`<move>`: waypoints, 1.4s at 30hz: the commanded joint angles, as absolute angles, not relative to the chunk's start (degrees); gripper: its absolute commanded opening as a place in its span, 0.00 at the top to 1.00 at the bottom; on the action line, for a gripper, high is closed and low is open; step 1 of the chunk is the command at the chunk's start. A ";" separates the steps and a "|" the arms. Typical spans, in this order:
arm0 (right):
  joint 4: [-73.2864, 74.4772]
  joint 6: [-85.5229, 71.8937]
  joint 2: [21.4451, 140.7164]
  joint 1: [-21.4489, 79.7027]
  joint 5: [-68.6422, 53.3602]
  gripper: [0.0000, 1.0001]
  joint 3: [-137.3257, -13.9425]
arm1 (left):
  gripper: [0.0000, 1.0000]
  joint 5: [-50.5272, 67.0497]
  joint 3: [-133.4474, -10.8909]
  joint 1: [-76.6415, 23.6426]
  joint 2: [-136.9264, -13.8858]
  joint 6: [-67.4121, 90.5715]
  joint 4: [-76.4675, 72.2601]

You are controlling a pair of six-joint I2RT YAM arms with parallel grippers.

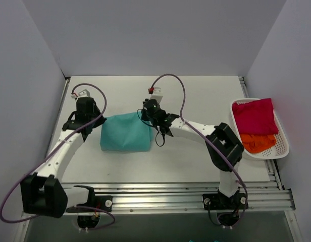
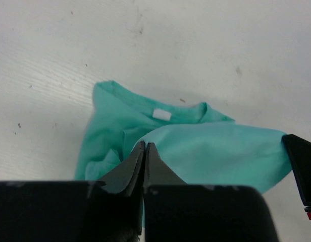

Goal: Fold and stack the t-shirts
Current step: Smooth out wrinkles on the folded tshirt, then put the neatly folded tshirt into the corner of the board with the left arm

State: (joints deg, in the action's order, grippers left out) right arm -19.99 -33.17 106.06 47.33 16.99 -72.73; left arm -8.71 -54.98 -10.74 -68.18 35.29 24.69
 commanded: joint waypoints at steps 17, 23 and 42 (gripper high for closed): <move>-25.82 -32.69 131.32 32.70 5.89 0.18 -97.84 | 0.06 -1.47 -87.37 2.90 -117.54 33.22 10.37; -28.65 -34.01 126.30 30.59 5.36 0.18 -89.66 | 0.06 -1.76 -75.96 3.52 -105.93 34.63 10.81; -34.72 -36.65 110.13 30.15 7.73 0.20 -64.43 | 0.06 15.20 -38.06 -4.13 -86.93 44.29 -7.56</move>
State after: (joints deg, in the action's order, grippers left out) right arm -32.77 -36.16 114.13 30.06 5.52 -65.80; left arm 14.00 -40.40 -3.31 -89.76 42.19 -6.28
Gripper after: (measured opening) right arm 0.802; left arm 0.940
